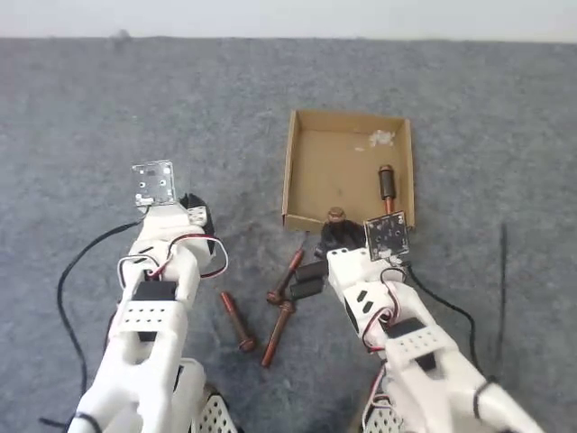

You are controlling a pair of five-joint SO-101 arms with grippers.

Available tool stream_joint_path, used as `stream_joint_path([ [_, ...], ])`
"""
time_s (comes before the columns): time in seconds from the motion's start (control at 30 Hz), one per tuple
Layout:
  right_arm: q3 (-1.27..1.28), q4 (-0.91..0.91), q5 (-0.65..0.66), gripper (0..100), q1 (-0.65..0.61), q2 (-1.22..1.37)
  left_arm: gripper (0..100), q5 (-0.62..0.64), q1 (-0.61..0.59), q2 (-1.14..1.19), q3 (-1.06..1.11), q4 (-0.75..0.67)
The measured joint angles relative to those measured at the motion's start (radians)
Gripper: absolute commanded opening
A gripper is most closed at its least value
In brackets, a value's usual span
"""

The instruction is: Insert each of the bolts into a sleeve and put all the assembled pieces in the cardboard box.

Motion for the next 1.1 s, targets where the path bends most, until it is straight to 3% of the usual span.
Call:
stream_joint_path([
  [0.37,-0.020,0.598,0.008,0.6,0.083,-0.471,2,-0.006,-0.002,0.000,0.000,0.000],
  [0.5,-0.089,0.758,0.127,0.6,0.129,-0.509,2,-0.043,-0.002,0.000,0.000,0.041],
  [0.73,-0.239,0.882,0.149,0.6,0.169,-0.436,2,-0.057,-0.002,0.000,-0.002,0.077],
  [1.1,-0.526,0.944,0.155,0.6,0.210,-0.094,2,-0.092,-0.002,0.006,-0.017,0.124],
])
